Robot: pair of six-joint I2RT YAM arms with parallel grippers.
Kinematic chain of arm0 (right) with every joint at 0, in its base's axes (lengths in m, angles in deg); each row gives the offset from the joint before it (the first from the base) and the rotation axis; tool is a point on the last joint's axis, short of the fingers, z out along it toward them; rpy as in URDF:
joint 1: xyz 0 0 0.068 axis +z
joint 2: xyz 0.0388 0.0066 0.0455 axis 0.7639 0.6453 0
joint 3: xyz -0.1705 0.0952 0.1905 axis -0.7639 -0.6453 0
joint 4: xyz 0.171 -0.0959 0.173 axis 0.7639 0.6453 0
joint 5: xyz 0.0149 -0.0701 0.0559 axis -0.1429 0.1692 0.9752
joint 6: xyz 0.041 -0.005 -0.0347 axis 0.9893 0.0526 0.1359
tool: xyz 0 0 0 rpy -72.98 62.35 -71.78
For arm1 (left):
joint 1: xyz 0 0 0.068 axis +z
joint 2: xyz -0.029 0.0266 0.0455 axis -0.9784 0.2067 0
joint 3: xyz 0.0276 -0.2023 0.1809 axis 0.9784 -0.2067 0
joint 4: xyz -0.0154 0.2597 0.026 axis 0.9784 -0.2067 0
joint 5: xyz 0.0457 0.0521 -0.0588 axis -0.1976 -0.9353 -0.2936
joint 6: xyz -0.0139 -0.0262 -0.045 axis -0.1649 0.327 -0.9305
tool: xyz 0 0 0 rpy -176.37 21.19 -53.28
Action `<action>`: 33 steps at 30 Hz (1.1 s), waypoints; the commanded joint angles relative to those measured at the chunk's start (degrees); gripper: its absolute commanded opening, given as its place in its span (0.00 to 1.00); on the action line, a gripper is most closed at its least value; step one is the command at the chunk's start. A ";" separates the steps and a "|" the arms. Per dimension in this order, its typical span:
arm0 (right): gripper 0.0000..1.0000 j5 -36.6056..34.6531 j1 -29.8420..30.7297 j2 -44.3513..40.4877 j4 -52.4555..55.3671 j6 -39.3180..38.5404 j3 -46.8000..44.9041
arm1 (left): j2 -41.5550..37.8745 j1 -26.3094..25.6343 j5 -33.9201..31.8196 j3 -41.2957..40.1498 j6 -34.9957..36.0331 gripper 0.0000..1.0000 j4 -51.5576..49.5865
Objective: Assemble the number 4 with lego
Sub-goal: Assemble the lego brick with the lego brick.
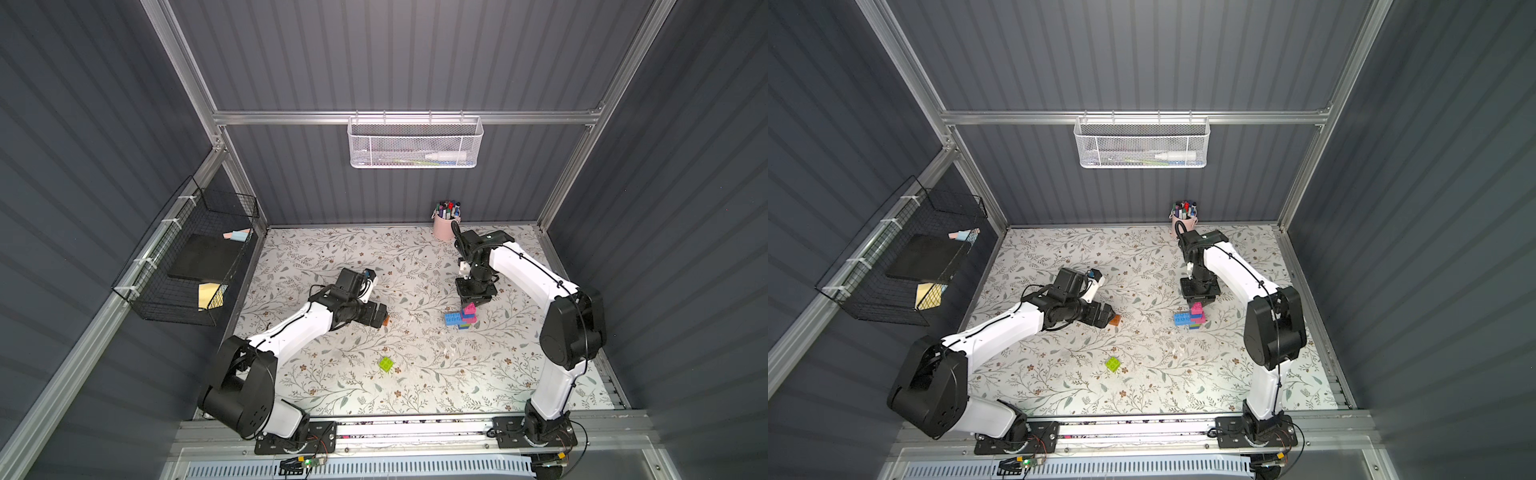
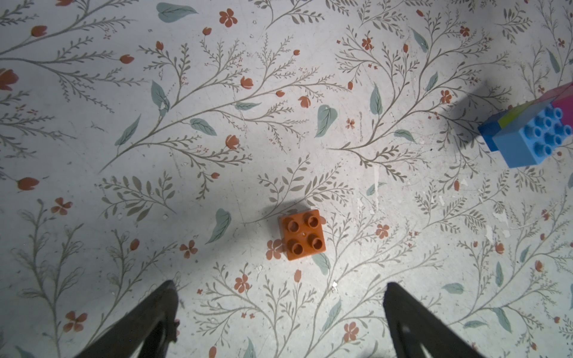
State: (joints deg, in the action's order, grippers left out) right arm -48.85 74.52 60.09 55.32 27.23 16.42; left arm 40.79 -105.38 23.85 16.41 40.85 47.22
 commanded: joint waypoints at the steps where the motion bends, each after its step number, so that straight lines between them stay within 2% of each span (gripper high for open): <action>1: 0.37 -1.07 0.25 -0.26 -0.14 1.07 -1.67 | 0.42 0.15 0.39 -0.07 -0.14 0.99 0.02; 8: 0.36 -4.03 1.04 -0.90 -3.27 2.40 -4.25 | 0.22 0.15 0.20 -0.08 -0.06 0.99 -0.14; 33: 0.32 -5.83 2.62 -1.56 -11.73 4.15 -13.82 | -0.11 0.15 -0.11 -0.06 0.12 1.00 -0.22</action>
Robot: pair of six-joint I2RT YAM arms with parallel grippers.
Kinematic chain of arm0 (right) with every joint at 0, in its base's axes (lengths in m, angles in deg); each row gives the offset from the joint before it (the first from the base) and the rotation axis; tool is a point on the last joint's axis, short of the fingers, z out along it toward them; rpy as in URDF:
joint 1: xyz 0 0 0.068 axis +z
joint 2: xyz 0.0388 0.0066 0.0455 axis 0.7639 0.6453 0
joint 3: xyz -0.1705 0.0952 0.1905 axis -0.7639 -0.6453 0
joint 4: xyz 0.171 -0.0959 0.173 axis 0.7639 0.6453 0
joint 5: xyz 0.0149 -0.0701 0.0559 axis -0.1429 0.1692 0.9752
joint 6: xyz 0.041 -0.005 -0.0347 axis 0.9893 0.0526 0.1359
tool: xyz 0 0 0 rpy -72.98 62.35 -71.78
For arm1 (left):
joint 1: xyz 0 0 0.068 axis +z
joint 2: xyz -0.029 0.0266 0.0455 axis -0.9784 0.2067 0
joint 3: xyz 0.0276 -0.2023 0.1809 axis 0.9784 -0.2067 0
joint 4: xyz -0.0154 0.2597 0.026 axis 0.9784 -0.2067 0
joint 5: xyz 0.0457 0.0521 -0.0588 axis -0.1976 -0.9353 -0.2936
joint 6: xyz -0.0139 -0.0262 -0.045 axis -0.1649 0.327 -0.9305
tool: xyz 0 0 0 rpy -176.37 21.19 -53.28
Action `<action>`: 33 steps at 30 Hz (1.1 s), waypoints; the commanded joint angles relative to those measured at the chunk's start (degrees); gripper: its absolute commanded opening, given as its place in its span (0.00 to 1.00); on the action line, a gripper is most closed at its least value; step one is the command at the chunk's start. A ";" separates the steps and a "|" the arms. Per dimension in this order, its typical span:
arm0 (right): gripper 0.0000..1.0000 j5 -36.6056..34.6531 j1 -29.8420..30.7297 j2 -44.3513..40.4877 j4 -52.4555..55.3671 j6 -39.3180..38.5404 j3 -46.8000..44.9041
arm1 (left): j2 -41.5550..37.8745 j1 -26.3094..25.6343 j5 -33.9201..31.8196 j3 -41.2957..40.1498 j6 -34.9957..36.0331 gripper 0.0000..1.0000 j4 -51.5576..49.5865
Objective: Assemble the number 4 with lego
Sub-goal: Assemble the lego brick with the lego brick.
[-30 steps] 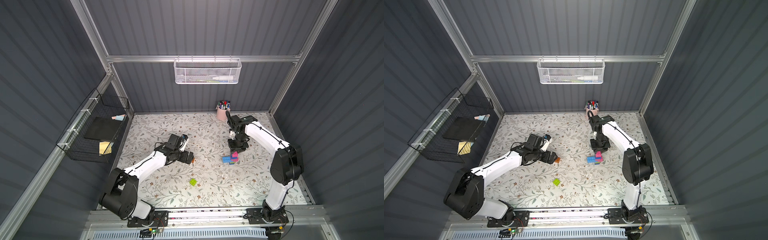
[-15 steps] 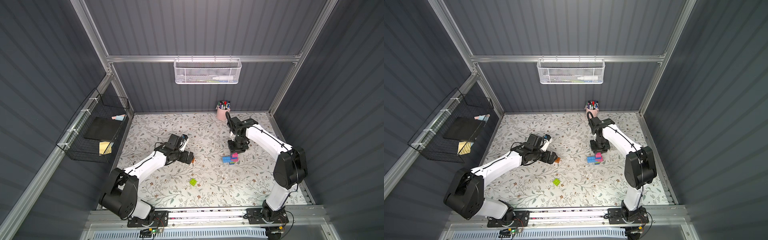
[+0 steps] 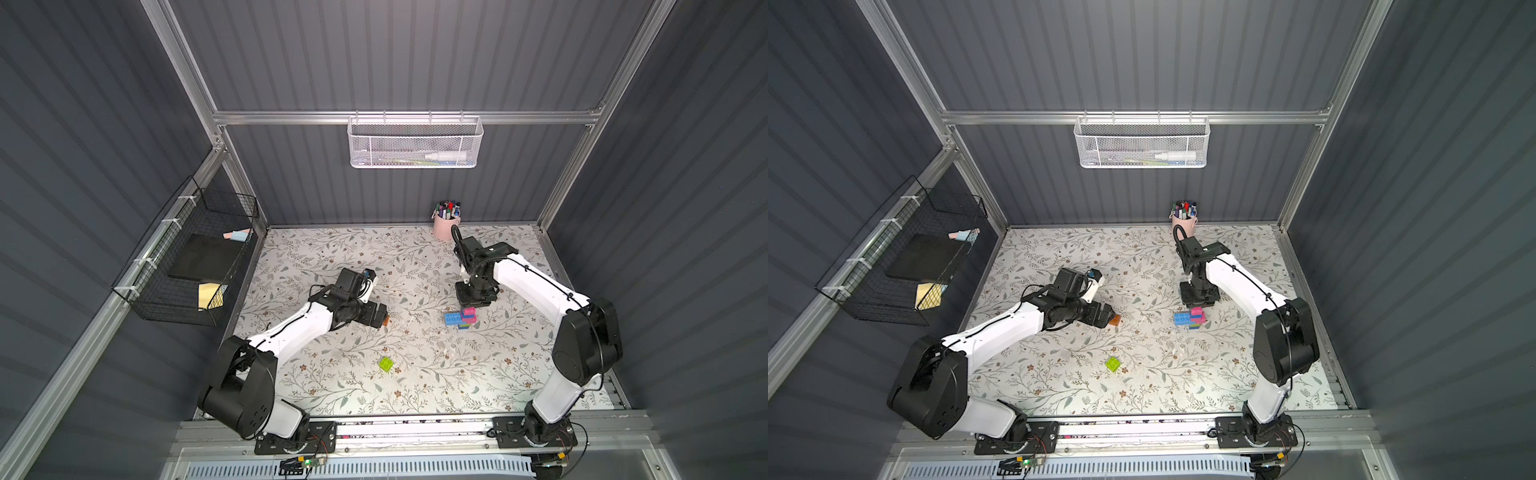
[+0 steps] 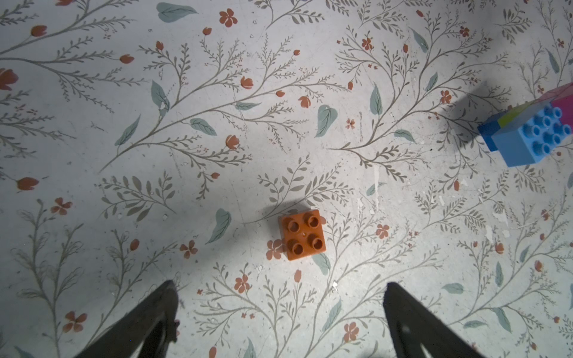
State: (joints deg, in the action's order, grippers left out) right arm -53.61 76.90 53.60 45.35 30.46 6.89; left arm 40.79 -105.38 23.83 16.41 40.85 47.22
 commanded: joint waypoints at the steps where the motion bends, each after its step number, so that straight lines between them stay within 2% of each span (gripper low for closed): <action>1: 0.32 -1.14 0.22 4.93 -1.85 1.08 -4.29 | -0.14 0.16 -0.11 -0.06 0.12 0.99 -0.19; 12: 0.32 -0.79 0.24 4.65 -1.98 1.71 -5.11 | -0.08 0.15 -0.10 0.16 0.20 1.00 -0.04; 33: 0.43 0.65 0.24 0.91 0.09 2.15 -3.40 | -0.54 0.16 -0.10 0.65 0.25 0.99 -0.40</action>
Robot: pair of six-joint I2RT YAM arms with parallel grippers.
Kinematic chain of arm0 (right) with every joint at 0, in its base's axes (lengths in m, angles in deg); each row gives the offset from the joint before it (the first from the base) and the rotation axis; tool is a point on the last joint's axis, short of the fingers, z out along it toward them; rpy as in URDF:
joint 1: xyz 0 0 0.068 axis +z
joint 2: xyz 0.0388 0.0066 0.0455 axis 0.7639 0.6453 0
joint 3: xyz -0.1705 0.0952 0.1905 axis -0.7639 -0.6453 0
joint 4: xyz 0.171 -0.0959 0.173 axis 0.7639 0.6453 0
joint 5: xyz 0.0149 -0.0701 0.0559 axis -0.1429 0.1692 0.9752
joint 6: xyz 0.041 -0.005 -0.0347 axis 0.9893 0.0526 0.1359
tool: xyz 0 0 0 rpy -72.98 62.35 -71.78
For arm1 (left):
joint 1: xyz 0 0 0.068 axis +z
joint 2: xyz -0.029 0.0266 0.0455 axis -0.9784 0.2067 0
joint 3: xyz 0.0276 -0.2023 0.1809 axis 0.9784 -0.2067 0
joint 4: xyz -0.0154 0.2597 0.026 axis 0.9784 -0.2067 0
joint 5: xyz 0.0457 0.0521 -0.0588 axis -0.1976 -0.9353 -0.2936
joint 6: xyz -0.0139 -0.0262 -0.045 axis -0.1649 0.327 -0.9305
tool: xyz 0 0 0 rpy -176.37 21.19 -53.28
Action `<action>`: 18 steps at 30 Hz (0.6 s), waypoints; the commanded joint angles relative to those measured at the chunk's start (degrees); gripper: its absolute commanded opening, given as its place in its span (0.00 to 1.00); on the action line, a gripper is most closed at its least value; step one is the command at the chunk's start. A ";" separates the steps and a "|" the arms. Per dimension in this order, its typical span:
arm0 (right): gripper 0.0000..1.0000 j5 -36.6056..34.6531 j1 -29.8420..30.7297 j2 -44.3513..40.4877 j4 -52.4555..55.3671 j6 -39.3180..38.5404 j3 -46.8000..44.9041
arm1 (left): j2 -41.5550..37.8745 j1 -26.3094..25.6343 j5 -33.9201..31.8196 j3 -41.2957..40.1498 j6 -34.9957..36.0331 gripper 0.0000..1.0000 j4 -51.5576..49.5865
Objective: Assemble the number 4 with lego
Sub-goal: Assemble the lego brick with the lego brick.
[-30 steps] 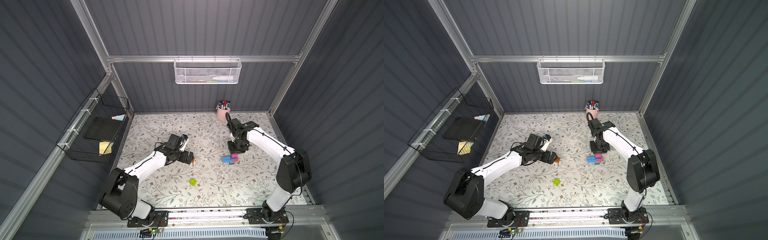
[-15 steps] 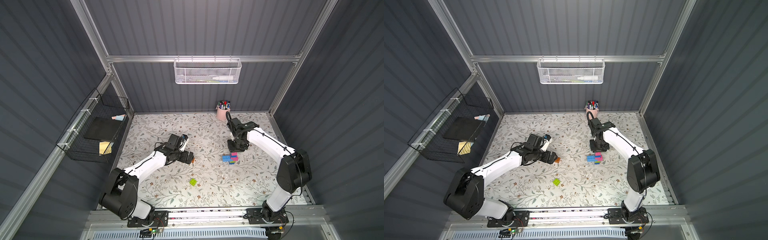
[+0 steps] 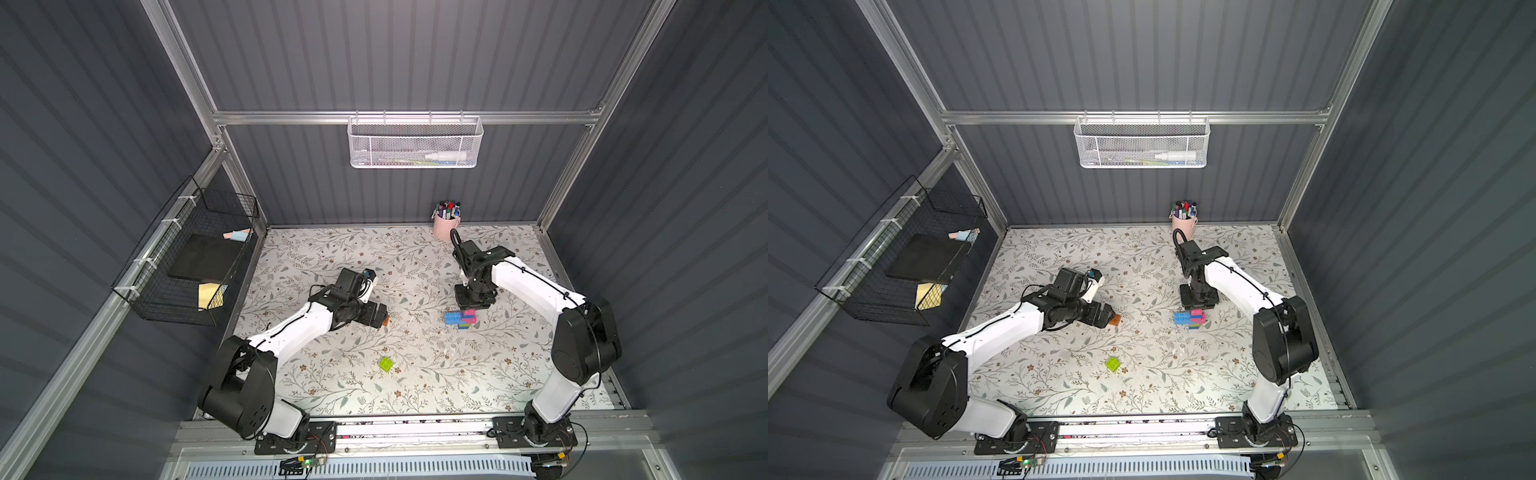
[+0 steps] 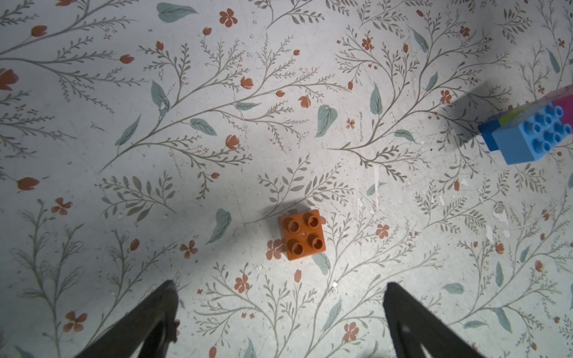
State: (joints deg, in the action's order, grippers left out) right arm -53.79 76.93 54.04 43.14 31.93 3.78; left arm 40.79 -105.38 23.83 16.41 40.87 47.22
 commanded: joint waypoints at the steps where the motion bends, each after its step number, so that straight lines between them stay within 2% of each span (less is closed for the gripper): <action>1: 0.43 0.79 0.17 0.40 2.32 0.79 -0.16 | -0.54 0.22 -0.13 0.75 0.22 0.99 -0.40; 4: 0.44 0.66 0.21 0.07 2.31 0.79 0.19 | -0.64 0.15 -0.20 0.73 0.27 0.99 -0.47; 18: 0.67 -0.99 -0.09 -1.21 5.49 -0.53 5.89 | -0.56 0.16 -0.88 1.60 0.45 1.00 -1.92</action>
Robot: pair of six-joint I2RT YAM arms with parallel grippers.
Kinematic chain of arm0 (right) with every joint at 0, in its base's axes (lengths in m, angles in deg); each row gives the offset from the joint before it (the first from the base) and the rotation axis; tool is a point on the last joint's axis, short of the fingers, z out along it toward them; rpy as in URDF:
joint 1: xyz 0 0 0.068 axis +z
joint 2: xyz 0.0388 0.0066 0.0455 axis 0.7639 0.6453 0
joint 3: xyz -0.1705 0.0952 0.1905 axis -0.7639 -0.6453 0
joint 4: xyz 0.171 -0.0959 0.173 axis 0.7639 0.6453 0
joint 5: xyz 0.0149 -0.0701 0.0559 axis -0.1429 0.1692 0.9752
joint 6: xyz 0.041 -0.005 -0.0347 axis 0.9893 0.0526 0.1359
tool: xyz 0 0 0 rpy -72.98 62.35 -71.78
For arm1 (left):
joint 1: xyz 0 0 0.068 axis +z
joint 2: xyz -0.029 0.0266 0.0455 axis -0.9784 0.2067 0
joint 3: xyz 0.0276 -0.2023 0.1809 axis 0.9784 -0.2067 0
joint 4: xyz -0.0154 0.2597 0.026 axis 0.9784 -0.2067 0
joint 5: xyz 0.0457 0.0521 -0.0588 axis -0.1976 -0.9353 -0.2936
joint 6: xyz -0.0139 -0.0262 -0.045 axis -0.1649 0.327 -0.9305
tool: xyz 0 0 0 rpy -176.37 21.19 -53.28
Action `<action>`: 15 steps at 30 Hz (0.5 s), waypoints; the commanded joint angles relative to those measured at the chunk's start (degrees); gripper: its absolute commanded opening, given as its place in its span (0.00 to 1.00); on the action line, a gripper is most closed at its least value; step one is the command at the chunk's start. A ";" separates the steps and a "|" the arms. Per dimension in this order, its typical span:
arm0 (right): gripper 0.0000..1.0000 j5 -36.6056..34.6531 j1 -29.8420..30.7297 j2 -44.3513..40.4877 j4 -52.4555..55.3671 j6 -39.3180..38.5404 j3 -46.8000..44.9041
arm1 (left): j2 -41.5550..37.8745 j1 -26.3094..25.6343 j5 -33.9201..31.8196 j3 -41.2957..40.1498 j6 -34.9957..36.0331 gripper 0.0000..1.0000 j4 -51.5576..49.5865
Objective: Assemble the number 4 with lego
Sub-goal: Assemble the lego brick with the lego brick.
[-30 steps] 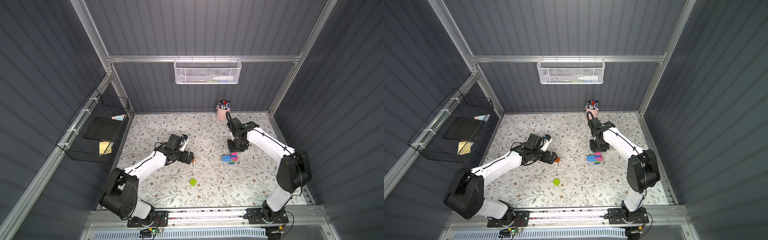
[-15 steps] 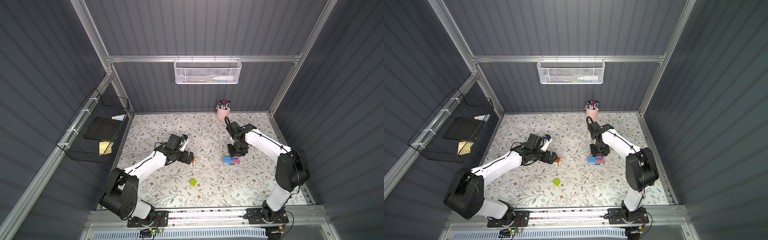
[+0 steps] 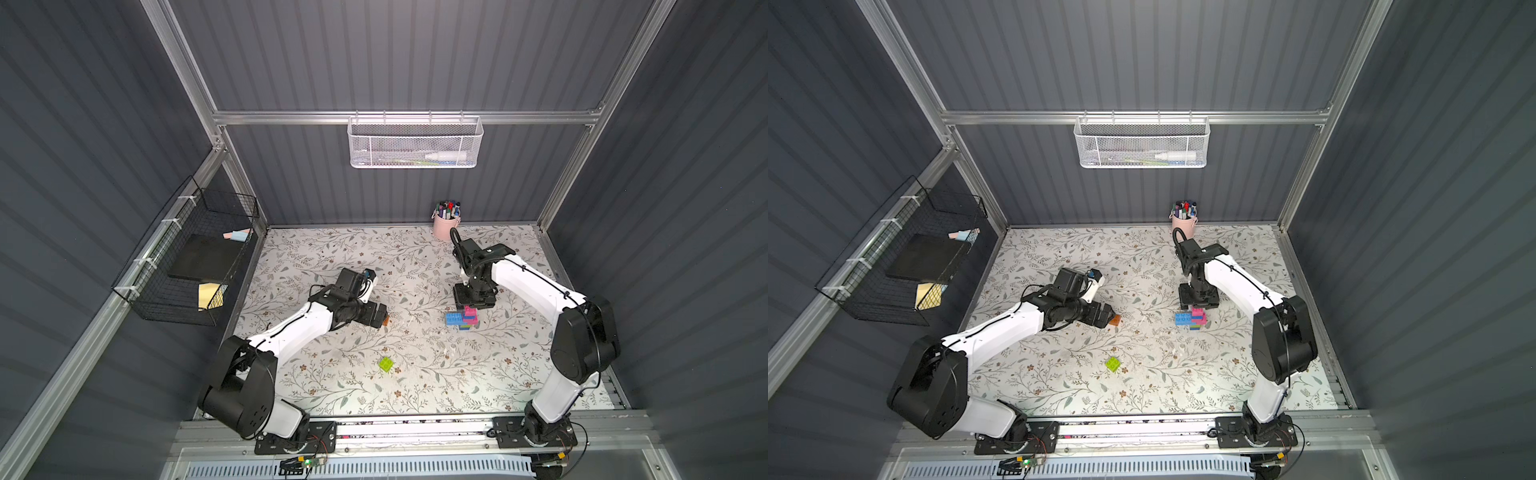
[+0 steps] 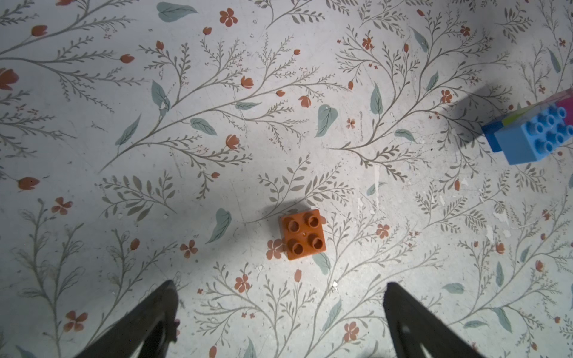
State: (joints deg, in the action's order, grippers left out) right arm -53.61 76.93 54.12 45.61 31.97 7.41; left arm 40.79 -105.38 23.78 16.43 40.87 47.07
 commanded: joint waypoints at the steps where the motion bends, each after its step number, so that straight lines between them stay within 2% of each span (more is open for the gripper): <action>1: 0.69 -1.34 -0.14 -1.58 3.40 -0.84 2.79 | -0.18 0.16 -0.83 1.95 0.53 0.99 -2.39; 7: 0.73 -1.21 -0.88 -3.63 6.29 -1.22 4.52 | 3.06 0.11 -1.36 4.74 0.25 0.99 -4.64; 12: 0.74 -0.30 -2.16 -6.51 6.90 -1.29 4.59 | 5.88 -2.57 -4.24 7.08 1.47 0.92 -7.20; 15: 0.75 1.55 -3.99 -8.12 6.58 -1.31 4.09 | 8.29 -3.10 -5.29 8.34 0.84 0.83 -8.49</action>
State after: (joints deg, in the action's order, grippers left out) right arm -53.35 74.52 47.57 50.31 31.36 10.65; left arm 46.83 -107.74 20.59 22.60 41.33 42.17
